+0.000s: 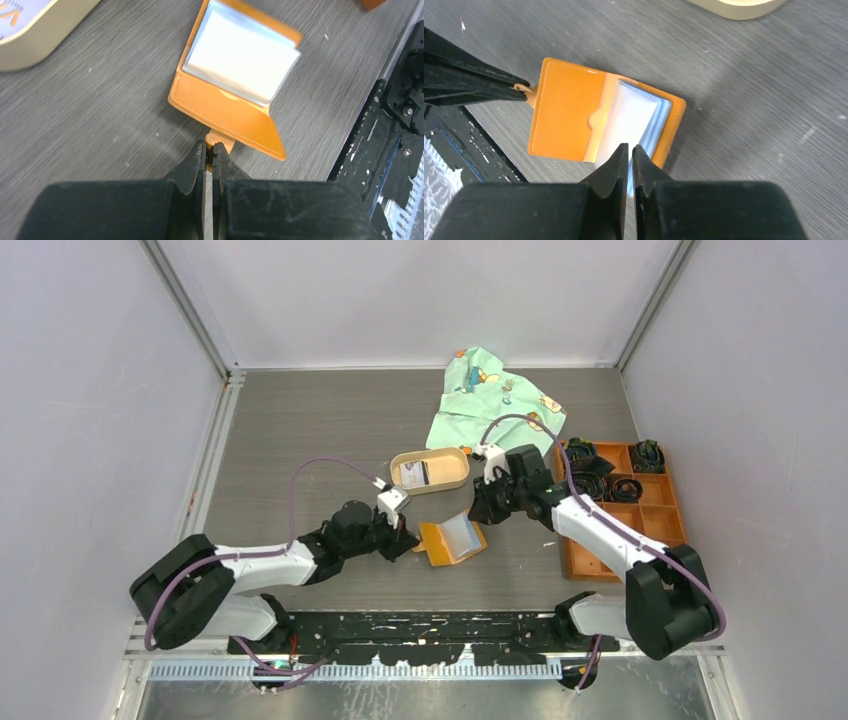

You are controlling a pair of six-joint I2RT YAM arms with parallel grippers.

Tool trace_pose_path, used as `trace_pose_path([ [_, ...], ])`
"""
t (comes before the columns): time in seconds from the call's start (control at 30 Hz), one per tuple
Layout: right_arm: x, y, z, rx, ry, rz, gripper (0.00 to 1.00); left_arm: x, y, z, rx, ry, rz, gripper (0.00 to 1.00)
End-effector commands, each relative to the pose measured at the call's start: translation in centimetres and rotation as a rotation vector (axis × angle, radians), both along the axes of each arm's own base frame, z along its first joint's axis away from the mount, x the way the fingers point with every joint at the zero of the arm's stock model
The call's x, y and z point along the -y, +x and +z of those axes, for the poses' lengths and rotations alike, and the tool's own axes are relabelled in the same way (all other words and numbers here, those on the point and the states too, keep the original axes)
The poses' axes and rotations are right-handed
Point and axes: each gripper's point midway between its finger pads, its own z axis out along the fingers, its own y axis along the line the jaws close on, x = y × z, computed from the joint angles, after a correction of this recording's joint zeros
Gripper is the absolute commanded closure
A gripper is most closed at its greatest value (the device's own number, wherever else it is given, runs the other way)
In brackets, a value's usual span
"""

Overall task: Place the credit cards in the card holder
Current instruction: Open the card holder at the center of the board.

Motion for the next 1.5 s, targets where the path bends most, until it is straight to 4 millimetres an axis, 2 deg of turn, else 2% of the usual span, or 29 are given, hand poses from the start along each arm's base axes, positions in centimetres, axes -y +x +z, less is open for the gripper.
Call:
trace_pose_path([
  [0.0, -2.7, 0.3, 0.4, 0.070, 0.013, 0.084, 0.87, -1.0, 0.9, 2.4, 0.057, -0.049, 0.089, 1.00],
  [0.1, -4.4, -0.6, -0.5, 0.066, 0.000, 0.142, 0.87, -2.2, 0.4, 1.5, 0.023, -0.030, 0.126, 1.00],
  [0.23, -6.0, -1.0, -1.0, 0.095, -0.027, 0.199, 0.87, -2.4, 0.1, 1.9, 0.001, -0.050, 0.143, 1.00],
  [0.33, -6.0, -0.3, -1.7, 0.096, -0.056, 0.176, 0.87, -2.3, 0.1, 2.2, -0.011, -0.047, 0.141, 1.00],
  [0.43, -5.8, -0.5, -2.4, 0.099, -0.078, 0.201, 0.87, -2.6, -0.4, 1.0, -0.056, -0.029, 0.148, 1.00],
  [0.67, -8.8, -3.4, -2.5, 0.173, -0.110, 0.434, 0.86, -2.2, -0.9, -0.1, -0.137, -0.046, 0.165, 1.00],
  [0.8, -10.5, -3.0, -3.5, 0.191, -0.120, 0.443, 0.85, -2.5, -0.5, -0.2, -0.157, -0.067, 0.217, 0.92],
  [0.9, -11.0, -2.5, -4.4, 0.173, -0.121, 0.407, 0.83, -3.4, -0.1, 1.2, -0.156, -0.134, 0.299, 0.73],
  [0.97, -11.2, -2.4, -4.9, 0.160, -0.119, 0.392, 0.83, -4.7, 0.3, 2.6, -0.137, -0.183, 0.377, 0.62],
  [1.07, -11.5, -2.6, -5.2, 0.136, -0.103, 0.388, 0.84, -6.7, 0.0, 4.9, -0.113, -0.268, 0.454, 0.54],
  [1.17, -12.1, -3.0, -5.0, 0.112, -0.071, 0.390, 0.84, -8.1, -0.7, 6.9, -0.095, -0.367, 0.477, 0.51],
  [1.27, -12.9, -3.3, -3.9, 0.095, -0.021, 0.400, 0.83, -8.3, -1.3, 8.3, -0.083, -0.452, 0.464, 0.55],
  [1.37, -13.4, -4.2, -3.1, 0.063, 0.017, 0.436, 0.83, -7.4, -1.1, 9.0, -0.072, -0.479, 0.432, 0.60],
  [1.47, -13.2, -4.4, -3.0, 0.052, 0.019, 0.435, 0.83, -5.3, -0.7, 9.3, -0.075, -0.473, 0.366, 0.66],
])
